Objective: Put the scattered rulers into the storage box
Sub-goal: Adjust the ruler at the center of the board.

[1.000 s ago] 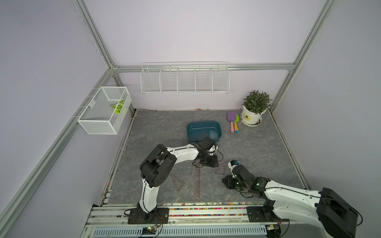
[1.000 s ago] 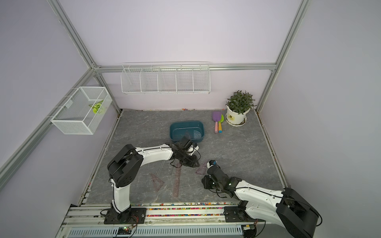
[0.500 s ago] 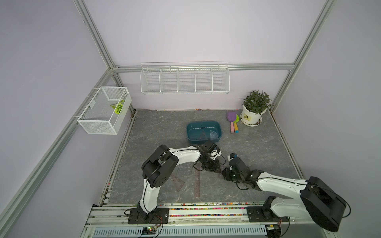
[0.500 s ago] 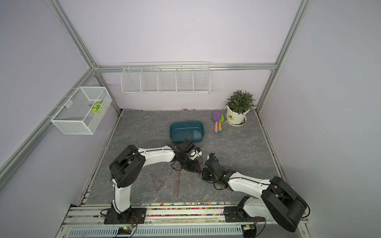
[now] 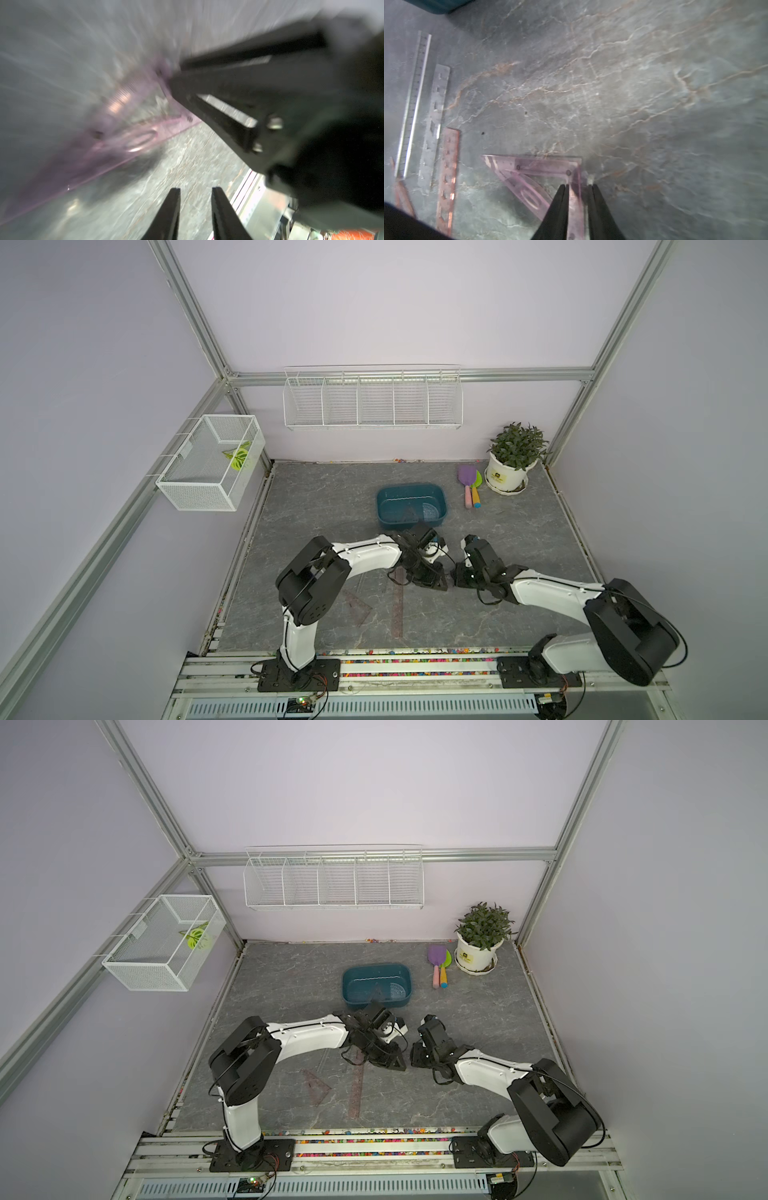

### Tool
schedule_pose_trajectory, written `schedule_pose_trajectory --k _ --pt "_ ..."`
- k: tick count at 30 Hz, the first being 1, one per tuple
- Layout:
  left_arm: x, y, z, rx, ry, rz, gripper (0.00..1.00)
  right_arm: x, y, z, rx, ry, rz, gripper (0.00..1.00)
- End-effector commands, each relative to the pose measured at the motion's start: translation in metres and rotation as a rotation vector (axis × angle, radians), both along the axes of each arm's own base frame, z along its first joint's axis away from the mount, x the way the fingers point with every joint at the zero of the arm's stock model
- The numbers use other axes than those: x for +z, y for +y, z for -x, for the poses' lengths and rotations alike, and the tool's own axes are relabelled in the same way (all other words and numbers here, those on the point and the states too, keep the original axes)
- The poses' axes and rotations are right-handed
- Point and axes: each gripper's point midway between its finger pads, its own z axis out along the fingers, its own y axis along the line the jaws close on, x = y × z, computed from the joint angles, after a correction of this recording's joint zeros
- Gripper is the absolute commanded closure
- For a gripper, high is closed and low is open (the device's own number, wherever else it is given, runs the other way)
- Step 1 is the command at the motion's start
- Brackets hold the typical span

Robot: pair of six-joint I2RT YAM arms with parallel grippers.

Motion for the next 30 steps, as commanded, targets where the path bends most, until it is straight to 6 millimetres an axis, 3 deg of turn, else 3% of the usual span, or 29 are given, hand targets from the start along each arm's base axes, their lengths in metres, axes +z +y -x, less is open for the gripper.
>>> schedule_pose_trajectory --k 1,3,8,12,19,24,30 --pt "0.029 0.007 -0.054 0.118 -0.119 0.007 0.67 0.014 -0.008 0.007 0.029 -0.011 0.025 0.76" --pt "0.023 0.008 -0.064 0.125 -0.126 -0.018 0.67 0.02 -0.006 0.015 0.025 -0.01 -0.015 0.75" --pt "-0.01 0.007 -0.055 0.101 -0.043 -0.055 0.67 0.021 0.002 0.041 0.022 -0.008 -0.065 0.75" --pt "-0.024 0.01 -0.05 0.094 -0.016 -0.071 0.67 0.013 0.014 0.052 0.033 0.005 -0.089 0.75" --pt "-0.034 0.009 -0.036 0.066 0.02 -0.084 0.67 -0.01 0.014 0.051 0.028 0.039 -0.045 0.75" --pt "-0.044 0.011 -0.022 0.054 0.073 -0.083 0.68 -0.018 0.012 0.045 0.016 0.05 -0.004 0.75" --pt "-0.04 0.015 -0.009 0.058 0.108 -0.055 0.68 -0.021 0.009 0.032 0.019 0.053 0.012 0.75"
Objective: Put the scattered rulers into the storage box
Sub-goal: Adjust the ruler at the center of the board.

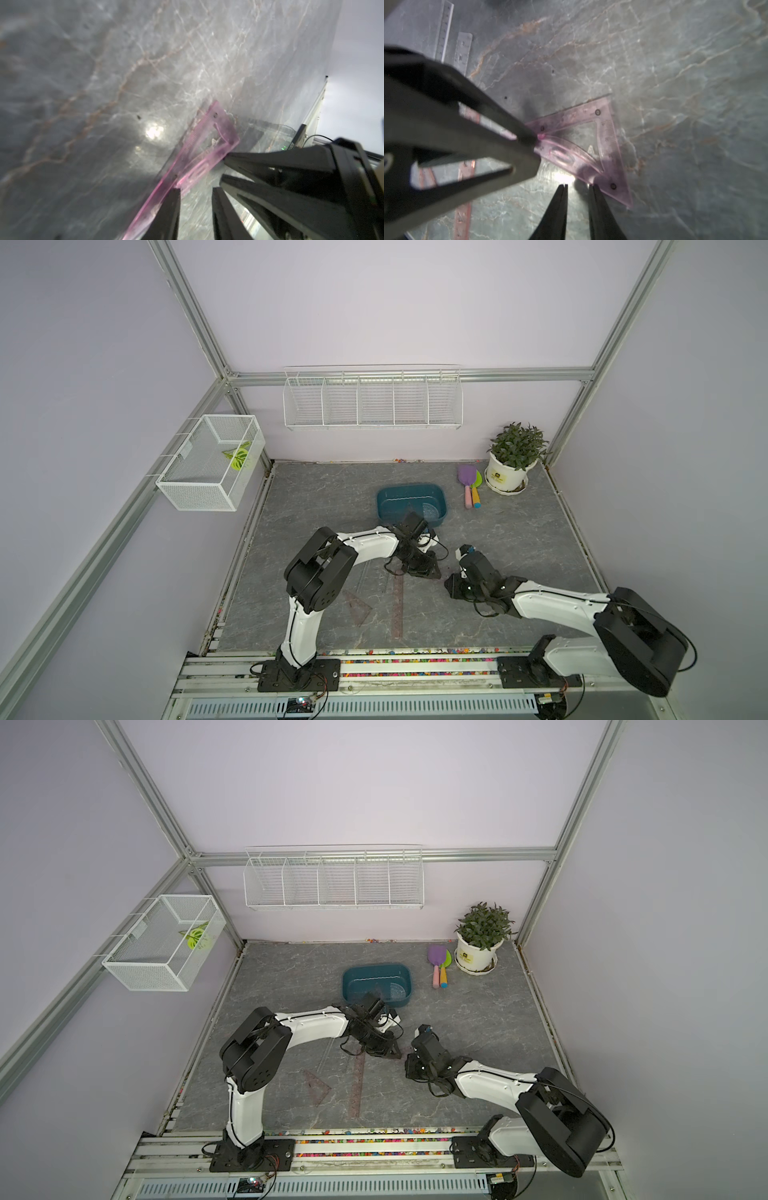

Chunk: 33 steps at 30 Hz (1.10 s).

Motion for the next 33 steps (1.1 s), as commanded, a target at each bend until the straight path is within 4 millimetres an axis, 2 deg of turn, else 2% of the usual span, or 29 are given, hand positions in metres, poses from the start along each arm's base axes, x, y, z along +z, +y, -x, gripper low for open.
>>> schedule_pose_trajectory --k 1,6,9,11,15,17,19,24,33 --pt "-0.006 0.011 0.014 0.005 0.032 -0.032 0.68 -0.017 -0.014 0.001 -0.002 0.041 0.073 0.75" --pt "-0.004 0.014 0.018 0.012 0.033 -0.026 0.68 -0.018 -0.014 -0.011 0.008 0.034 0.081 0.75" --pt "0.005 0.015 0.015 0.019 0.008 -0.024 0.68 -0.018 -0.013 -0.019 0.011 0.03 0.079 0.75" --pt "0.017 0.015 0.008 0.034 -0.037 -0.019 0.68 -0.018 -0.012 -0.025 0.015 0.026 0.079 0.75" --pt "0.041 0.021 -0.023 0.116 -0.117 -0.009 0.66 -0.019 -0.011 -0.037 0.015 0.022 0.077 0.76" --pt "0.039 0.024 -0.034 0.136 -0.147 -0.04 0.66 -0.018 -0.01 -0.04 0.018 0.021 0.072 0.76" --pt "0.031 0.02 -0.037 0.122 -0.134 -0.051 0.66 -0.014 -0.009 -0.042 0.013 0.011 0.064 0.76" --pt "0.007 0.017 -0.024 0.099 -0.057 -0.053 0.66 -0.003 -0.005 -0.045 0.015 -0.003 0.037 0.76" --pt "-0.009 0.018 0.0 0.075 -0.011 -0.061 0.67 -0.004 0.003 -0.053 0.023 -0.001 0.007 0.76"
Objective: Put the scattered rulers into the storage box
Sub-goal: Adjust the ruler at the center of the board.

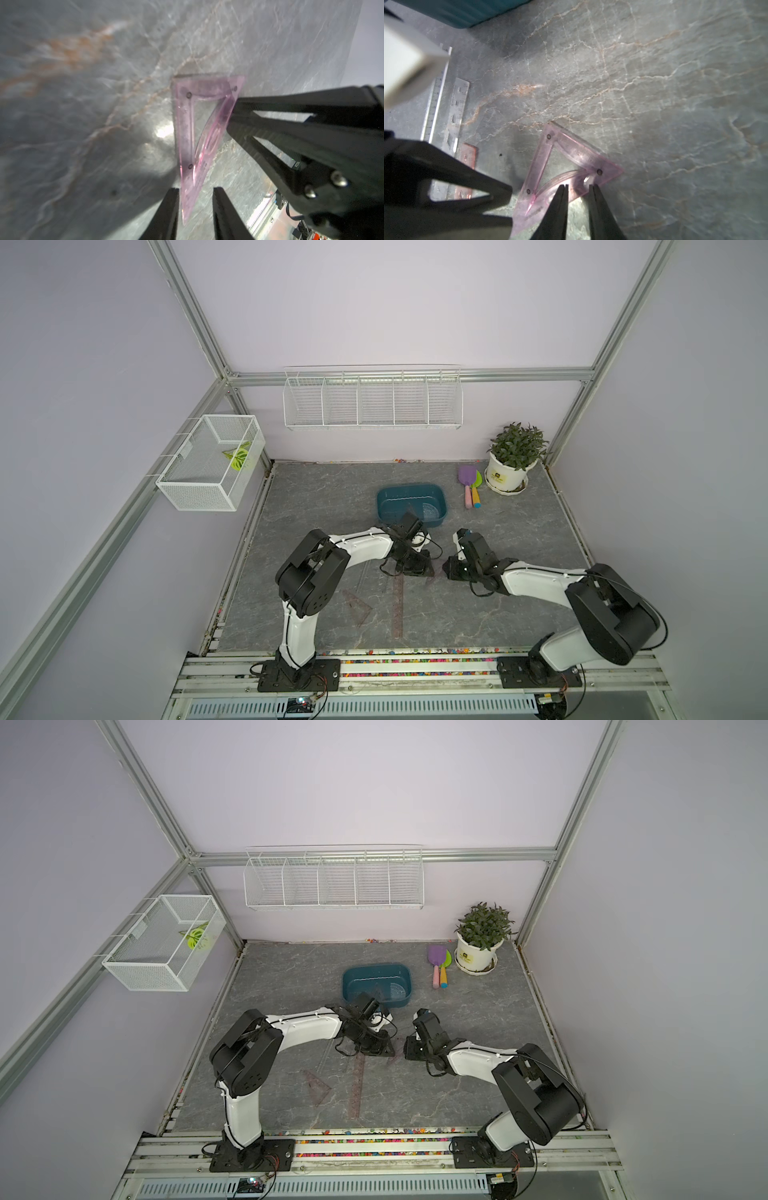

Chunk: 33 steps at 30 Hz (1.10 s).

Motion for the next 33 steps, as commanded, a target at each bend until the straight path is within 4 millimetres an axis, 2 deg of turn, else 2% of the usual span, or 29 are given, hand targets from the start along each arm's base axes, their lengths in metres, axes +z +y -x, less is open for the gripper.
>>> schedule_pose_trajectory --k 1,10,14,17,22,23,26,33 --pt "-0.01 0.0 0.01 -0.005 0.034 0.004 0.67 -0.004 0.002 -0.002 0.017 0.02 0.001 0.76" --pt "-0.018 -0.012 0.028 -0.051 0.057 0.008 0.67 0.004 0.005 -0.01 0.023 0.008 -0.018 0.76" --pt "-0.007 -0.014 0.027 -0.042 0.031 0.033 0.67 0.017 0.003 -0.009 0.019 -0.017 -0.027 0.76" --pt "0.008 -0.012 0.017 -0.006 -0.022 0.058 0.67 0.021 0.006 -0.008 0.021 -0.025 -0.058 0.77" --pt "0.028 0.005 -0.01 0.114 -0.062 0.124 0.65 0.019 0.013 -0.01 0.023 -0.037 -0.099 0.87" --pt "0.03 0.009 -0.014 0.137 -0.062 0.133 0.61 0.016 0.013 -0.009 0.026 -0.03 -0.097 0.9" --pt "0.032 0.013 -0.022 0.173 -0.067 0.141 0.52 0.01 0.015 -0.01 0.028 -0.017 -0.092 0.94" --pt "0.022 0.011 -0.024 0.178 -0.04 0.126 0.48 -0.007 0.012 -0.006 0.023 0.017 -0.073 0.96"
